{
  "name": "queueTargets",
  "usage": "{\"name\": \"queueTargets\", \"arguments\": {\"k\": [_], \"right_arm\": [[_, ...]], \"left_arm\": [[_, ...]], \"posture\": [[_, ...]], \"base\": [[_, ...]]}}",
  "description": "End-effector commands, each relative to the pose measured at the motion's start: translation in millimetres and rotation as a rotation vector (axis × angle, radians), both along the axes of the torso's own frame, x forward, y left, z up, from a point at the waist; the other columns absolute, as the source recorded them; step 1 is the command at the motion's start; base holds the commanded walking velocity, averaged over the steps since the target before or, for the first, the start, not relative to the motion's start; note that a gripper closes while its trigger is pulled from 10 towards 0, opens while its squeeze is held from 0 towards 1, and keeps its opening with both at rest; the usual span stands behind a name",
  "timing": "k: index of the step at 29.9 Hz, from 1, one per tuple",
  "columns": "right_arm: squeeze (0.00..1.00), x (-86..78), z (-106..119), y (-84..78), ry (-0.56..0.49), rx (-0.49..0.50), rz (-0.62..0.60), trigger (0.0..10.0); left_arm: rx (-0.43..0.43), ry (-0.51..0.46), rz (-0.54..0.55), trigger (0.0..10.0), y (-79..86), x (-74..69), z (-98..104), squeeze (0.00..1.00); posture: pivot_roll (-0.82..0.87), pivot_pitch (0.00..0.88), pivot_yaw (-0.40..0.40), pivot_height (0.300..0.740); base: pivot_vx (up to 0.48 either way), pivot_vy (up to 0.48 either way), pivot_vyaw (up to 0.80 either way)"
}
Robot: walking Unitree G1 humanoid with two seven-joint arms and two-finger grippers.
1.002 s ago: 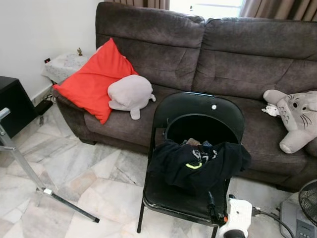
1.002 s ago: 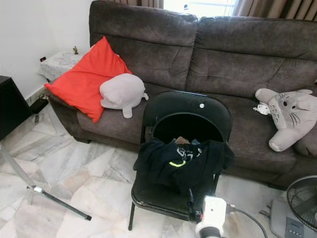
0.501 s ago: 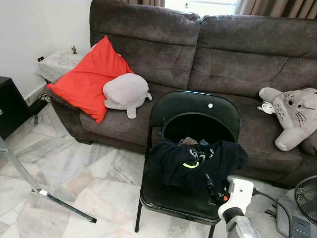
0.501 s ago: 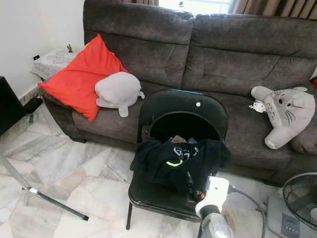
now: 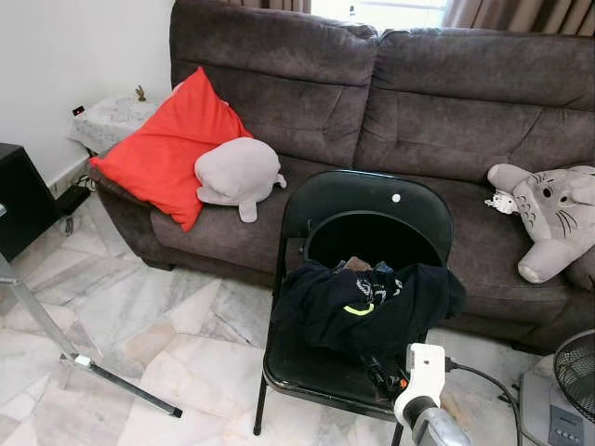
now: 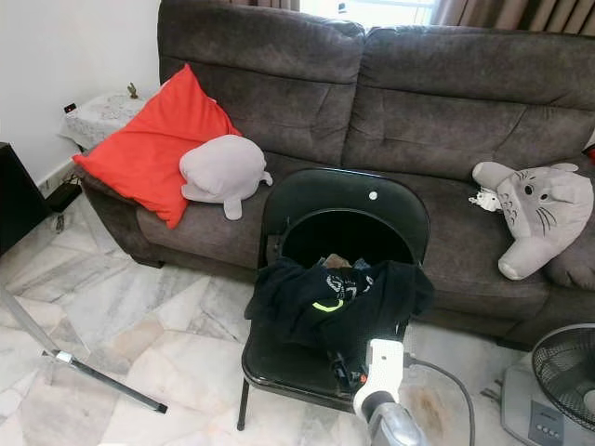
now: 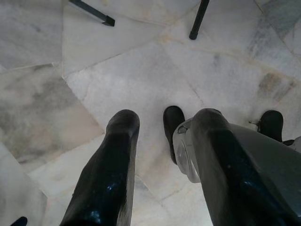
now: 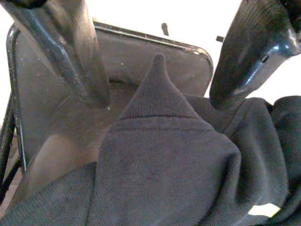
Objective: Hang hanger
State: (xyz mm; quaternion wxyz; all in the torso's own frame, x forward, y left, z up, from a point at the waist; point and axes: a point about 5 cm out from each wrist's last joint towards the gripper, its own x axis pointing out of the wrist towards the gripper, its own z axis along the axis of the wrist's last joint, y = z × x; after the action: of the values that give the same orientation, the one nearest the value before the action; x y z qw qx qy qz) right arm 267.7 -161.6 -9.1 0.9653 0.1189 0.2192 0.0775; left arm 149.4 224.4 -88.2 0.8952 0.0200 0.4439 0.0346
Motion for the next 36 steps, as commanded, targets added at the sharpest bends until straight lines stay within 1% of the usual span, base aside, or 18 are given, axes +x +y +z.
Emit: {"name": "queueTargets", "arguments": {"k": [1,4,5,6,9,10,11,13,15,20,21,22,23,24,28,32,33,36], "right_arm": [[0.00,0.0,-3,-2.5,0.013,-0.007,-0.006,0.0],[0.00,0.9,-4,-2.5,0.019,-0.009,-0.006,0.0],[0.00,1.7,-4,-2.6,0.026,-0.011,-0.007,3.2],[0.00,2.4,-5,-2.3,0.034,-0.015,-0.004,10.0],[0.00,5.1,-5,-1.6,0.044,-0.020,0.003,10.0],[0.00,5.1,-5,-1.6,0.044,-0.020,0.003,10.0],[0.00,7.3,-4,-1.6,0.046,-0.020,0.000,10.0],[0.00,9.1,-4,-0.5,0.048,-0.022,0.008,10.0],[0.00,11.1,-3,1.2,0.048,-0.024,0.019,10.0],[0.00,14.7,-1,3.9,0.053,-0.017,0.047,10.0],[0.00,15.4,-1,4.9,0.053,-0.017,0.059,8.2],[0.00,16.6,0,5.6,0.050,-0.020,0.068,3.9],[0.00,16.6,0,5.6,0.050,-0.020,0.068,3.9],[0.00,17.6,1,6.2,0.046,-0.024,0.071,0.0],[0.00,19.1,2,4.6,0.041,-0.027,0.066,0.0],[0.00,19.7,3,1.2,0.032,-0.028,0.053,0.0],[0.00,19.3,3,0.9,0.029,-0.027,0.054,0.0],[0.00,18.7,2,0.1,0.028,-0.030,0.052,0.0]], "left_arm": [[0.008,0.014,0.001,10.0,9.6,-10.2,-1,0.00],[0.010,0.018,0.006,10.0,18.8,-16.9,0,0.00],[0.012,0.021,0.011,10.0,28.3,-21.3,1,0.00],[0.015,0.024,0.015,10.0,35.7,-24.2,3,0.00],[0.026,0.033,0.028,10.0,56.1,-33.9,7,0.00],[0.026,0.033,0.028,10.0,56.1,-33.9,7,0.00],[0.033,0.041,0.037,10.0,66.9,-37.9,10,0.00],[0.040,0.048,0.045,10.0,75.9,-39.2,14,0.00],[0.046,0.055,0.050,10.0,81.5,-37.8,16,0.00],[0.050,0.065,0.041,10.0,81.1,-31.3,17,0.00],[0.049,0.066,0.040,10.0,80.0,-29.3,17,0.00],[0.048,0.066,0.038,10.0,76.6,-25.6,16,0.00],[0.048,0.066,0.038,10.0,76.6,-25.6,16,0.00],[0.045,0.066,0.034,10.0,71.0,-21.3,15,0.00],[0.042,0.067,0.026,10.0,58.8,-14.3,12,0.00],[0.031,0.068,0.009,10.0,33.4,-5.2,5,0.00],[0.025,0.069,0.000,10.0,21.4,-2.9,2,0.00],[0.020,0.069,-0.008,10.0,10.6,-1.2,0,0.00]], "posture": [[0.03,0.050,0.019,0.740],[0.03,0.050,0.019,0.740],[0.04,0.052,0.020,0.740],[0.04,0.053,0.020,0.740],[0.04,0.053,0.020,0.740],[0.04,0.053,0.020,0.740],[0.04,0.053,0.020,0.740],[0.04,0.053,0.020,0.740],[0.04,0.053,0.020,0.740],[0.04,0.053,0.020,0.740],[0.04,0.053,0.020,0.740],[0.04,0.053,0.020,0.740],[0.04,0.053,0.020,0.740],[0.06,0.057,0.027,0.740],[0.06,0.057,0.028,0.740],[0.06,0.057,0.029,0.740],[0.06,0.057,0.028,0.740],[0.06,0.057,0.028,0.740]], "base": [[0.000,0.000,0.00],[0.000,0.000,0.00],[0.000,0.000,0.00],[0.000,0.000,0.00],[0.000,0.000,0.00],[0.000,0.000,0.00],[0.000,0.000,0.00],[0.000,0.000,0.00],[0.000,0.000,0.00],[0.000,0.000,0.00],[0.000,0.000,0.00],[0.000,0.000,0.00],[0.000,0.000,0.00],[0.000,0.000,0.00],[0.000,0.000,0.00],[0.000,0.000,0.00],[0.000,0.000,0.00],[0.000,0.000,0.00]]}}
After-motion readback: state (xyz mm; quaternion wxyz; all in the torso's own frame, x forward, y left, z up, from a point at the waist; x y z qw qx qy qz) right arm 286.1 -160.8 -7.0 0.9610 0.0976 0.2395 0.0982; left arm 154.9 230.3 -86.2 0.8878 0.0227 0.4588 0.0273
